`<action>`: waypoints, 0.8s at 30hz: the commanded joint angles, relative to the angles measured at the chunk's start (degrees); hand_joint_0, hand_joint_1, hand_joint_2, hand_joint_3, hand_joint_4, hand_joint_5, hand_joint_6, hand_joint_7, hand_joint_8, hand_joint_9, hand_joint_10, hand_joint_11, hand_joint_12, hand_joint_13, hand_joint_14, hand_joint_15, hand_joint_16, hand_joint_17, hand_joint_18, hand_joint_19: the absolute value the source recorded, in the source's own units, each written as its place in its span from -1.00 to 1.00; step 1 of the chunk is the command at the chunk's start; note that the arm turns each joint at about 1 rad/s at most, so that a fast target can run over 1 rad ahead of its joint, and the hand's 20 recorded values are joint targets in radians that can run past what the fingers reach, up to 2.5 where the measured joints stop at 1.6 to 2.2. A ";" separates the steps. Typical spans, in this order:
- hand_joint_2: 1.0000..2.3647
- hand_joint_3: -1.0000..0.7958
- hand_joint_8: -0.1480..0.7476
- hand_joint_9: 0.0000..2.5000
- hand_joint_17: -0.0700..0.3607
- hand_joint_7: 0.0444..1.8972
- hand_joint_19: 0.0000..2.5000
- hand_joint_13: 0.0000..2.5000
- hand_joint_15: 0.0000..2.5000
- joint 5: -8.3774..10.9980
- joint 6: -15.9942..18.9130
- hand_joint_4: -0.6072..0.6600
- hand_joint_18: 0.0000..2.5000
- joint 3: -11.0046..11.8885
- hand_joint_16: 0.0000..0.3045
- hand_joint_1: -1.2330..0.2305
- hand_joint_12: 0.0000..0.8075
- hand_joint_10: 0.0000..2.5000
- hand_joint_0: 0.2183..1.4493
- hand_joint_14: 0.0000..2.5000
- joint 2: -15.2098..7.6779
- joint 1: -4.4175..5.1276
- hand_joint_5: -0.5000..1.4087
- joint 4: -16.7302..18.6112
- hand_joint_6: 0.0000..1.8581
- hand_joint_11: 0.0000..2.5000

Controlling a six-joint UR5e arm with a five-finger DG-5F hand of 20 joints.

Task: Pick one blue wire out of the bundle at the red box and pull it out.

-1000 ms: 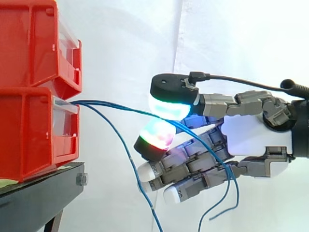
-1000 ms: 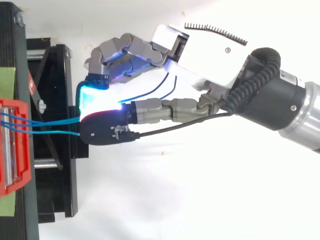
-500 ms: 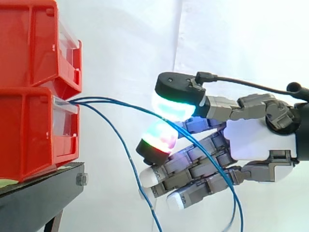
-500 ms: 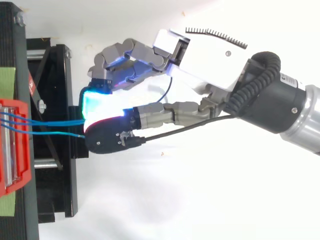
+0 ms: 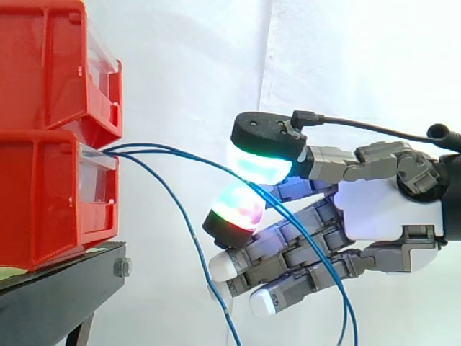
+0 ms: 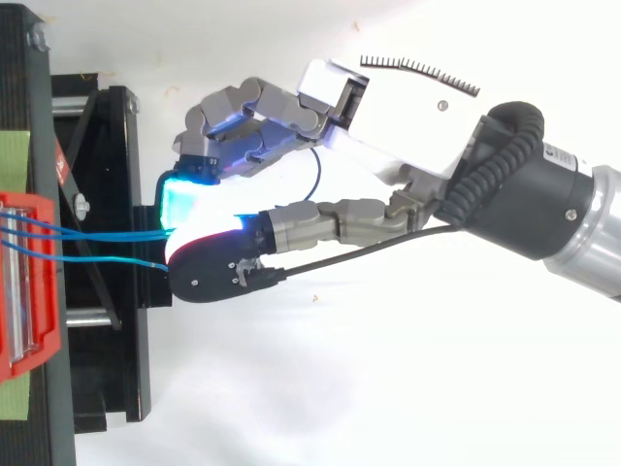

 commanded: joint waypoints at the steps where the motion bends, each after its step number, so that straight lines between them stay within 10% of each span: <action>1: -0.98 -0.29 0.14 -0.41 -0.10 0.03 -0.69 -0.56 -0.85 -0.06 0.00 0.34 -0.49 0.01 -0.64 -0.16 0.08 -0.99 -0.45 -0.99 0.04 0.03 -0.67 0.00 -0.04 -0.72; 24: -0.97 0.01 0.14 -0.38 -0.12 0.11 -0.70 -0.54 -0.85 -0.14 2.37 0.04 -0.48 0.10 -0.65 -0.37 0.06 -0.99 -0.35 -0.99 0.04 0.03 -0.67 -0.35 0.00 -0.68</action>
